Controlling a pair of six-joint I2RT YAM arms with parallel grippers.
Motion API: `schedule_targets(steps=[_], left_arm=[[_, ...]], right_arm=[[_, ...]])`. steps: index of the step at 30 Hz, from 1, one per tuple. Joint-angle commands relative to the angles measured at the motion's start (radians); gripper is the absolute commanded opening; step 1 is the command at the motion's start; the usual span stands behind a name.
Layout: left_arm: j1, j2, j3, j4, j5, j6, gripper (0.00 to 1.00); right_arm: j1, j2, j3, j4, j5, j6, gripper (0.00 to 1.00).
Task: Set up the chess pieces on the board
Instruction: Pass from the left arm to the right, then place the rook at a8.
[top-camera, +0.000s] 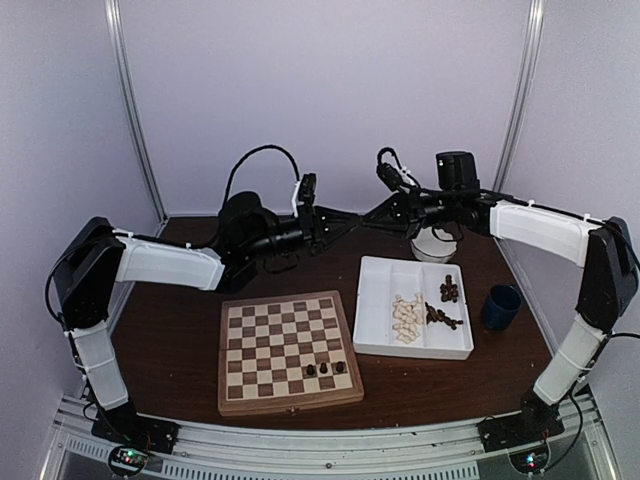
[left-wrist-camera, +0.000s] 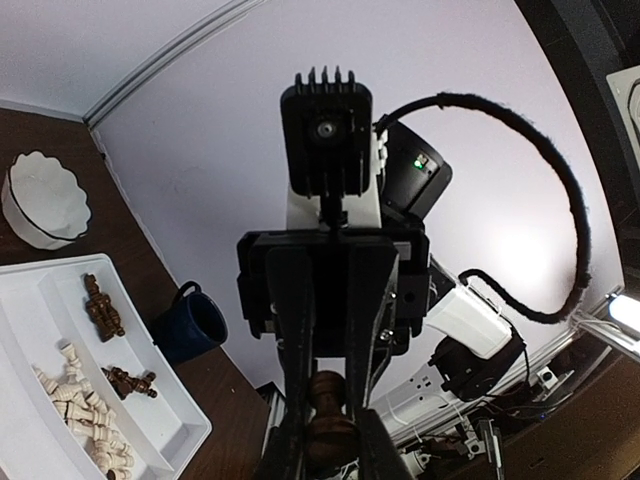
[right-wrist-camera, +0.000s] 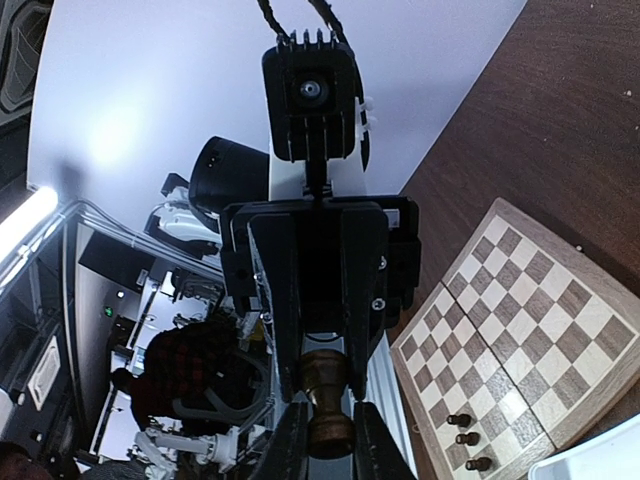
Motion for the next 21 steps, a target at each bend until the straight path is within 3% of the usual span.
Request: schedule_targets(steps=[1,7,8,9,12,15,19,21], left_arm=[[-0.002,-0.008,-0.02,-0.01,-0.006,0.025,0.2],[0.006,-0.108,-0.055,-0.146,-0.005,0.137,0.36],[0.013,-0.129,-0.068,-0.18,-0.005,0.155,0.47],[0.023,-0.154,-0.091,-0.223,-0.008,0.173,0.52],[0.063,-0.234,-0.147,-0.353,-0.035,0.247,0.54],[0.095,-0.33,-0.162,-0.587,-0.121,0.372,0.57],[0.103,-0.425,-0.071,-1.01,-0.359,0.571,0.63],[0.106,-0.451,-0.039,-1.148,-0.488,0.613,0.66]], right_arm=[[-0.006,-0.014,0.114,-0.404,0.085,-0.367,0.09],[-0.002,-0.022,0.228,-0.801,0.248,-0.765,0.08],[0.004,-0.021,0.24,-0.855,0.284,-0.825,0.08],[0.012,-0.023,0.252,-0.907,0.324,-0.881,0.08],[0.074,-0.034,0.274,-1.038,0.497,-1.042,0.09],[0.201,-0.046,0.269,-1.135,0.69,-1.188,0.08],[0.385,-0.048,0.212,-1.164,0.91,-1.288,0.08],[0.462,-0.031,0.198,-1.176,0.987,-1.32,0.08]])
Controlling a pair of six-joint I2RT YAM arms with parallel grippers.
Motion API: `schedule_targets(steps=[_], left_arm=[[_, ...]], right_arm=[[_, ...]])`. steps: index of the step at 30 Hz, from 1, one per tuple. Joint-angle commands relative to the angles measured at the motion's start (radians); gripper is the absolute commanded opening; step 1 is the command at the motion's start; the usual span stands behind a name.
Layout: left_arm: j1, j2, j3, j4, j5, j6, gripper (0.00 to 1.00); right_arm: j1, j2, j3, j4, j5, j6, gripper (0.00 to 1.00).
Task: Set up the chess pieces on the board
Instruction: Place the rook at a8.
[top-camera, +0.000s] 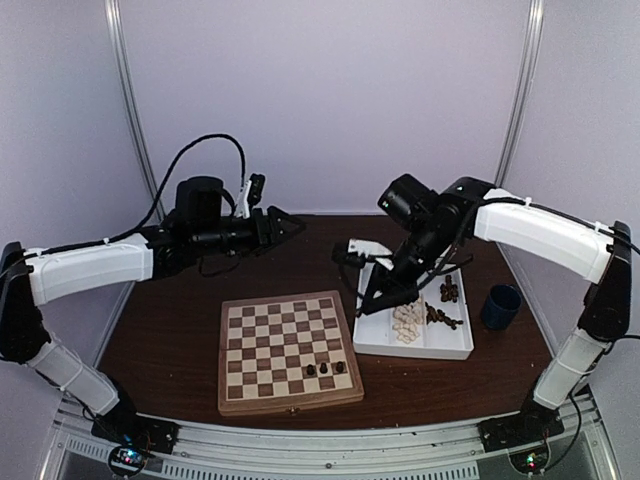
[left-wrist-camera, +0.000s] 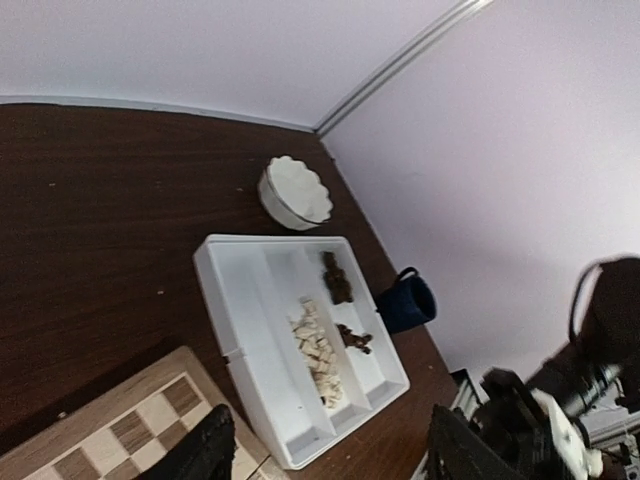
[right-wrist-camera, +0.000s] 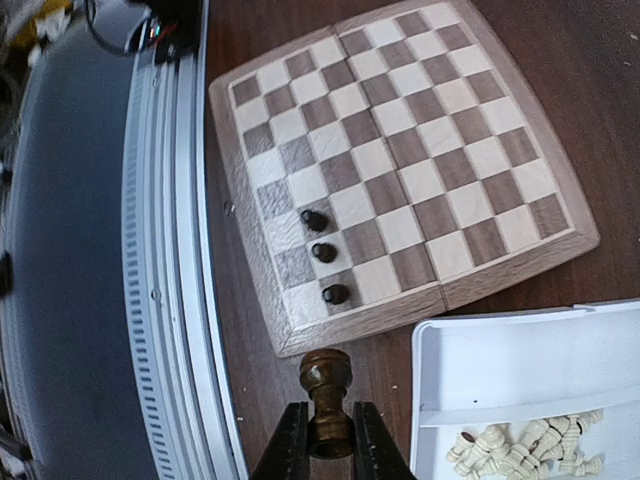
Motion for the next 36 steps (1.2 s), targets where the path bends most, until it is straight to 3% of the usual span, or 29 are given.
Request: schedule_targets(steps=[1,3,10,21,36], left_arm=[[0.005,-0.07,0.084,-0.436,-0.322,0.207,0.67],[0.019,-0.096,0.075,-0.477,-0.388,0.204,0.68],[0.041,-0.147,0.021,-0.466,-0.384,0.179,0.68],[0.041,-0.145,-0.009,-0.45,-0.372,0.162,0.68],[0.041,-0.109,-0.014,-0.429,-0.321,0.166,0.69]], right_arm=[[0.164,-0.006,-0.043,-0.115,0.311,-0.18,0.07],[0.23,0.015,-0.049,-0.117,0.367,-0.202,0.07],[0.377,0.131,-0.022,-0.107,0.507,-0.228,0.06],[0.442,0.286,0.066,-0.107,0.584,-0.23,0.07],[0.458,0.353,0.103,-0.117,0.585,-0.234,0.07]])
